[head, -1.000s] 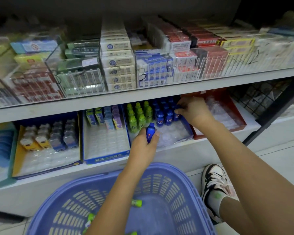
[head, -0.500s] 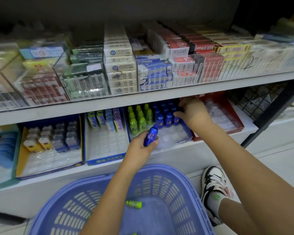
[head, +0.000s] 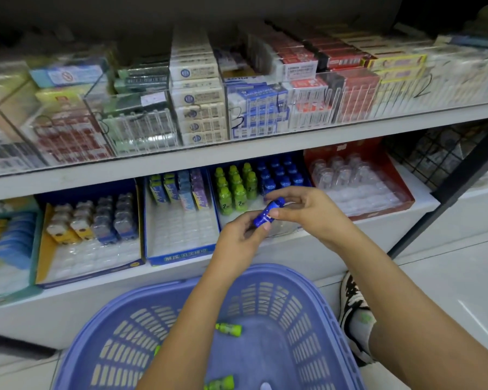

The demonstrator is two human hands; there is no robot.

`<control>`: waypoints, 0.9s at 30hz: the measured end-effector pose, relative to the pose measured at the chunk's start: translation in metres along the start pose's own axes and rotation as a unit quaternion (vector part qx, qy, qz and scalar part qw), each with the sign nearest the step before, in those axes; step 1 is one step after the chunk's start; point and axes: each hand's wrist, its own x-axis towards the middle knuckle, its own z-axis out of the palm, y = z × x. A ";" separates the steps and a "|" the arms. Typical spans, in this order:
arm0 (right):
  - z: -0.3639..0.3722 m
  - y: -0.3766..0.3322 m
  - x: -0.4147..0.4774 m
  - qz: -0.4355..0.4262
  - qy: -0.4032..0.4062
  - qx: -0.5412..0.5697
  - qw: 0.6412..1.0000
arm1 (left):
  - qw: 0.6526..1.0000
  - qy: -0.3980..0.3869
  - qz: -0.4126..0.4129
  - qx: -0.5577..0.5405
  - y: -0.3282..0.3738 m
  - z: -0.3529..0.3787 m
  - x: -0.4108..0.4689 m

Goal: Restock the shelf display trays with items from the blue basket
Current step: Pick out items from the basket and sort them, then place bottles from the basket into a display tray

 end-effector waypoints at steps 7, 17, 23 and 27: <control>0.004 0.002 0.000 0.053 0.066 0.129 0.988 | 0.999 0.037 0.012 -0.022 -0.003 0.008 -0.003; -0.046 0.003 0.020 -0.083 0.208 -0.184 0.957 | 0.925 0.016 0.130 0.357 -0.010 0.019 -0.011; -0.047 0.018 0.035 -0.056 0.163 -0.241 0.955 | 0.914 0.000 0.148 0.378 -0.014 0.016 -0.011; -0.049 0.021 0.040 -0.054 0.141 -0.267 0.952 | 0.912 -0.004 0.150 0.382 -0.015 0.014 -0.011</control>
